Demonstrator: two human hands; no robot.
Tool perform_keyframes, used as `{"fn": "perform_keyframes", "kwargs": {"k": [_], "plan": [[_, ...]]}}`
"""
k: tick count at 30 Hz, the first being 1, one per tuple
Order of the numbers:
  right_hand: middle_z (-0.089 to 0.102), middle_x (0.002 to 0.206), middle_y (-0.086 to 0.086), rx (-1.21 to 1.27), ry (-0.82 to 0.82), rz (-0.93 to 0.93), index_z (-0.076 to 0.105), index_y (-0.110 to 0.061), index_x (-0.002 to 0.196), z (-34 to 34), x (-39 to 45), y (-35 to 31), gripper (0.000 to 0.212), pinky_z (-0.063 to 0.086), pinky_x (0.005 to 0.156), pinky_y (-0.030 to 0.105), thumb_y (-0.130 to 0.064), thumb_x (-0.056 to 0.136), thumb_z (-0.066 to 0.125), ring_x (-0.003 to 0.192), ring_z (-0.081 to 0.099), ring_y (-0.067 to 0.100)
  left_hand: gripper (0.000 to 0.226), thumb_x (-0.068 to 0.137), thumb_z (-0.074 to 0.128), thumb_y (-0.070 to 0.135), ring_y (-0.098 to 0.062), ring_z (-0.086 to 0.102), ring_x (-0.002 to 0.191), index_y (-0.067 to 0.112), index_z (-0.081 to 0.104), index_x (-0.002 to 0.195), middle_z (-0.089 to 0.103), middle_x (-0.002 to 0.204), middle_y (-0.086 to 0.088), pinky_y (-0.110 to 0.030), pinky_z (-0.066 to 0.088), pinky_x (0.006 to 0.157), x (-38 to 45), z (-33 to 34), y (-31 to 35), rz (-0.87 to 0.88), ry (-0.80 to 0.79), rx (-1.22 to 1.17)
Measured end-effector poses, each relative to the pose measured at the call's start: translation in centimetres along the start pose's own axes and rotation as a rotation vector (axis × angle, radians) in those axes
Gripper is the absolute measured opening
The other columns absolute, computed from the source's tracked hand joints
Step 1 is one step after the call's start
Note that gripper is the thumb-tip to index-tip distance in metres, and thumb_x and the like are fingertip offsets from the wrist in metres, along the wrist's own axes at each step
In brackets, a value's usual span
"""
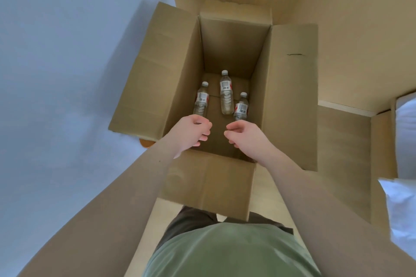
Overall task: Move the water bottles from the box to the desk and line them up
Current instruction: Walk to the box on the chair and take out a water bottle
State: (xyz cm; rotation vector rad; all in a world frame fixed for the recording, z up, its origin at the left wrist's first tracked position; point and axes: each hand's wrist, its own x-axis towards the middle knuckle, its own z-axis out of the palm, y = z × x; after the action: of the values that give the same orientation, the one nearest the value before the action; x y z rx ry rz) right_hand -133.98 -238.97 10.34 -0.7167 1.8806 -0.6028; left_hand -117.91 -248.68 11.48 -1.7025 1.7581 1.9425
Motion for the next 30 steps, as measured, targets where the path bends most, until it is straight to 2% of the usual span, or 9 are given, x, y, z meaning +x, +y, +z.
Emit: {"fn": "perform_keyframes", "kwargs": {"k": [8,14,18,25,29,30], "plan": [[0.069,0.11,-0.004,-0.013,0.052,0.143,0.064,-0.023,0.124,0.5,5.5,-1.8,0.034,0.053,0.099,0.038,-0.036,0.092,0.064,0.102,0.066,0.014,0.017,0.102,0.057,0.031,-0.014,0.069,0.101,0.024,0.063,0.116,0.071,0.106,0.001,-0.037,0.057,0.095,8.2,-2.3,0.8,-0.04,-0.087,0.074],[0.067,0.109,-0.006,-0.036,0.027,0.18,0.061,-0.021,0.128,0.0,8.4,-2.9,0.037,0.051,0.096,0.031,-0.035,0.094,0.063,0.102,0.064,0.011,0.014,0.102,0.058,0.03,-0.011,0.067,0.1,0.028,0.061,0.116,0.068,0.107,0.005,-0.03,0.057,0.089,12.0,-2.2,1.5,-0.067,-0.116,0.127],[0.066,0.115,-0.005,-0.043,0.018,0.178,0.06,-0.019,0.132,-0.5,12.0,-3.3,0.039,0.051,0.097,0.029,-0.034,0.095,0.063,0.105,0.063,0.011,0.014,0.101,0.059,0.033,-0.01,0.066,0.1,0.031,0.061,0.114,0.068,0.107,0.007,-0.033,0.057,0.093,14.6,-1.9,2.1,-0.086,-0.077,0.13],[0.066,0.123,0.0,-0.044,0.049,0.23,0.06,-0.019,0.133,-0.9,20.2,-3.3,0.041,0.052,0.089,0.03,-0.032,0.094,0.063,0.098,0.062,0.013,0.018,0.101,0.058,0.032,-0.014,0.066,0.101,0.029,0.063,0.118,0.067,0.108,0.004,-0.036,0.058,0.094,19.7,-1.2,2.1,-0.194,-0.024,0.123],[0.061,0.1,-0.004,-0.034,0.018,0.271,0.057,-0.017,0.133,-0.2,23.4,-2.3,0.039,0.052,0.088,0.034,-0.03,0.097,0.061,0.083,0.059,0.007,0.019,0.1,0.058,0.031,-0.017,0.065,0.101,0.027,0.063,0.118,0.066,0.108,0.002,-0.038,0.057,0.094,22.3,-0.6,1.4,-0.262,0.004,0.1],[0.06,0.099,-0.004,-0.036,0.016,0.281,0.057,-0.016,0.134,0.0,24.2,-1.9,0.04,0.052,0.088,0.034,-0.03,0.096,0.062,0.08,0.057,0.006,0.02,0.101,0.057,0.03,-0.017,0.064,0.103,0.026,0.063,0.119,0.065,0.11,0.003,-0.037,0.057,0.095,22.9,-0.4,1.1,-0.272,0.019,0.087]]}}
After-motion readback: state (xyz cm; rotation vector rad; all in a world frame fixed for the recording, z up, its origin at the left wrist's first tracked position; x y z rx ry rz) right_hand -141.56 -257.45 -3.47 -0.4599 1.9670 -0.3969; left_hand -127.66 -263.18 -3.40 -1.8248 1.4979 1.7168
